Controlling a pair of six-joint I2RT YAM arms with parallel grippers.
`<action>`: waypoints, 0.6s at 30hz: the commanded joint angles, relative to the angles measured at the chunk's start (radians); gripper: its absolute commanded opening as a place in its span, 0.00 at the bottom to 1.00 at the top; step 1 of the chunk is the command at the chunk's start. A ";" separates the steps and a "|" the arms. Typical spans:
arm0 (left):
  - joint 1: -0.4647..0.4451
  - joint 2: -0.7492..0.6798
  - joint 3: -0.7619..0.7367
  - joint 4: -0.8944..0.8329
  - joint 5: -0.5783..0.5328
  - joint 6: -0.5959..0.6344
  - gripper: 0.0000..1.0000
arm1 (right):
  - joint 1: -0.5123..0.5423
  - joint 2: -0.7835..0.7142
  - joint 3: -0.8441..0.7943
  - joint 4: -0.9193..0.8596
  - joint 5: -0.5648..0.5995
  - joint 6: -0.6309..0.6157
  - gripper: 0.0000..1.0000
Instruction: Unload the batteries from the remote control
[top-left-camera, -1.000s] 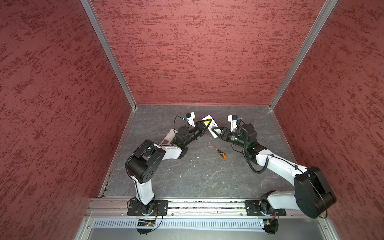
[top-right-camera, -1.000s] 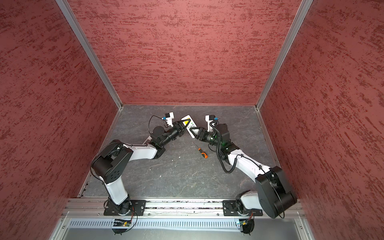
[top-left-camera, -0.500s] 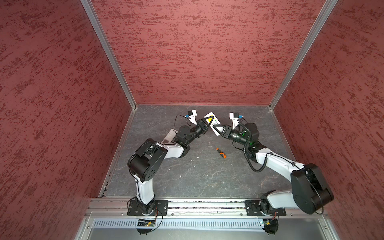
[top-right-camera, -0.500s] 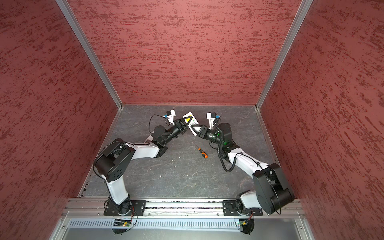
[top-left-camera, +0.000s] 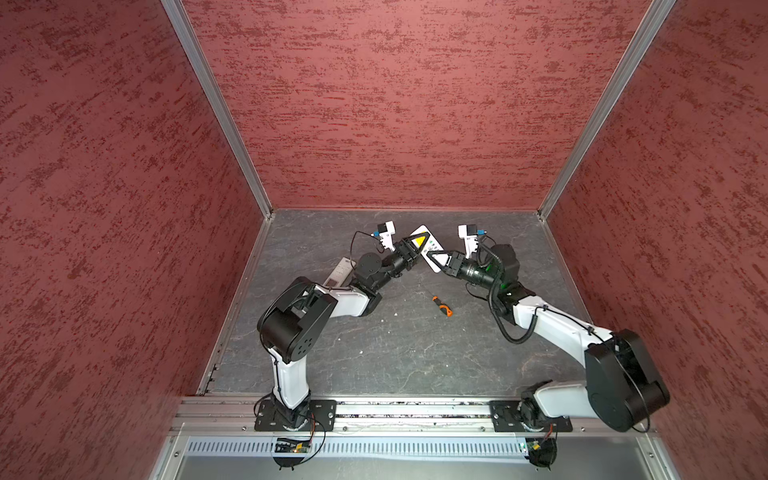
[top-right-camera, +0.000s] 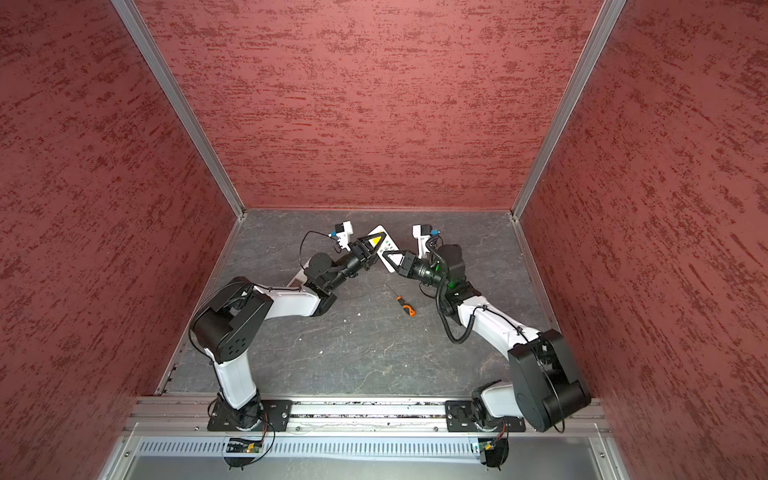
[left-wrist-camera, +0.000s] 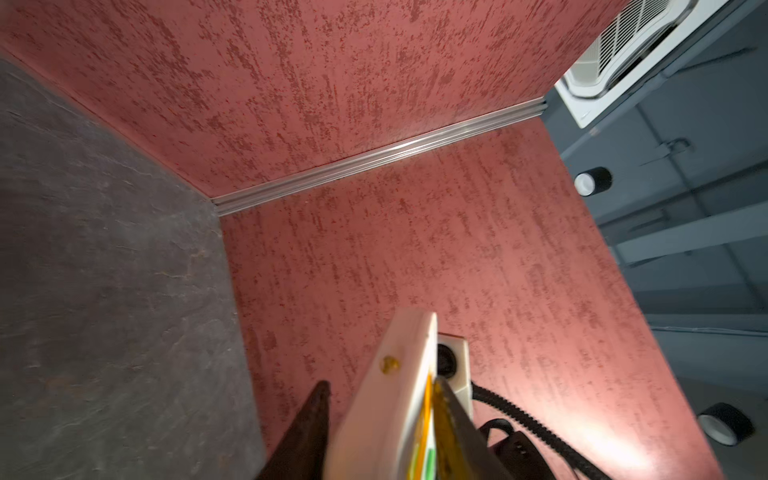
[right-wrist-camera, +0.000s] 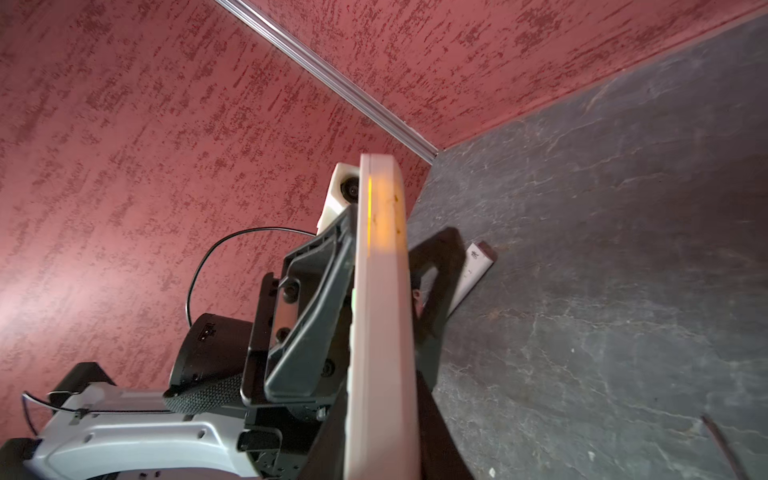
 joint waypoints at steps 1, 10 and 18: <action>0.023 -0.064 -0.046 -0.106 -0.004 0.032 0.66 | 0.005 -0.049 0.073 -0.185 0.053 -0.201 0.07; 0.056 -0.391 0.029 -1.038 -0.031 0.194 0.81 | 0.085 -0.031 0.165 -0.561 0.347 -0.658 0.04; 0.084 -0.363 0.396 -1.792 -0.008 0.348 0.83 | 0.281 -0.020 0.173 -0.585 0.686 -0.871 0.04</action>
